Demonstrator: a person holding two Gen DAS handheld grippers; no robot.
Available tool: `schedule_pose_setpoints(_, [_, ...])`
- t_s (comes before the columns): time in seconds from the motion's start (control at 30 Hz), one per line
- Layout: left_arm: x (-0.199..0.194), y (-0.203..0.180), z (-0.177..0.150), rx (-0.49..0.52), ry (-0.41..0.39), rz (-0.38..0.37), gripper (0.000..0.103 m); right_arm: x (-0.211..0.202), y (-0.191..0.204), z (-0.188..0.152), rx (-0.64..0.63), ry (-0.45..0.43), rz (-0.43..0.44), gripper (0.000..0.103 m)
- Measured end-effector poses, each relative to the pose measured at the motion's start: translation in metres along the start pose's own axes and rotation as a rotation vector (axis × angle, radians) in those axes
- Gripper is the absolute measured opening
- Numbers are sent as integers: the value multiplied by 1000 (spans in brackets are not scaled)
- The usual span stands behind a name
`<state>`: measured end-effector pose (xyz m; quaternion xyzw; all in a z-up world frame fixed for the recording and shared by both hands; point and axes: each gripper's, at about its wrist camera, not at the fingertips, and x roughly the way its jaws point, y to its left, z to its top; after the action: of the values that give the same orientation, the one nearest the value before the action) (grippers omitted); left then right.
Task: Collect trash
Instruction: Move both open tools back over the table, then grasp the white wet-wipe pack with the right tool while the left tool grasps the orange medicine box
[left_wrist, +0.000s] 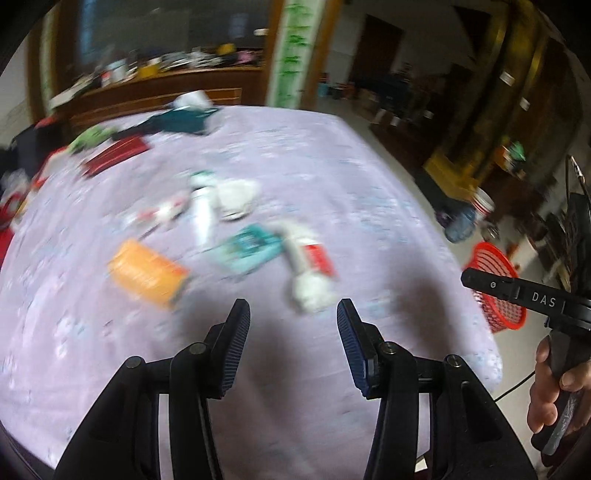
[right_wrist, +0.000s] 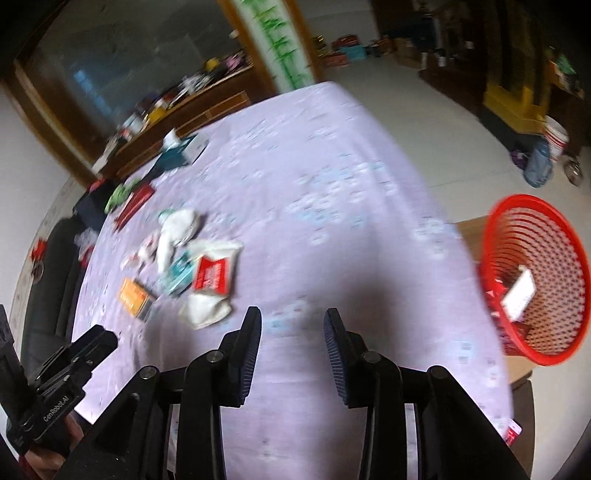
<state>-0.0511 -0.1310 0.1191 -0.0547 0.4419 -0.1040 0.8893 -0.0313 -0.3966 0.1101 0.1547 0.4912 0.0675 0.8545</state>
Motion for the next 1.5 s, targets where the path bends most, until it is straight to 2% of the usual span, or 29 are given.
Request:
schedule_pose_setpoints(0.17, [-13,56,-15,-86,9,68,47,41,41,5,-53,65,46,43])
schedule_pose_setpoints(0.33, [-26,98,-26,-140,9,114,48,79,84,15,-121,94,56,59])
schedule_pose_setpoints(0.53, [-29,132,-29,-187,20,120,48,130,100,25,-124,164,-5,60])
schedule_pose_setpoints(0.67, [-23,145,-23,-212,27,101,53,152,101,24,-106,203,-30,56])
schedule_pose_setpoints(0.77, [-12,147,-13,-225,36,78,54,147,101,20,-121,184,-38,50])
schedule_pose_setpoints(0.97, [25,150,10,-316,91,56,61,104,96,12,-137,109,-27,49])
schedule_pose_setpoints(1.17, [73,147,31,-439,166,166,62,61,89,-1,-168,54,-12,49])
schedule_pose_setpoints(1.3, [97,148,42,-498,175,223,62,41,81,-10,-181,35,-6,49])
schedule_pose_setpoints(1.4, [115,151,47,-514,205,263,64,32,73,-16,-169,34,-2,49])
schedule_pose_setpoints(1.5, [126,152,49,-510,208,279,70,25,66,-21,-152,39,4,49])
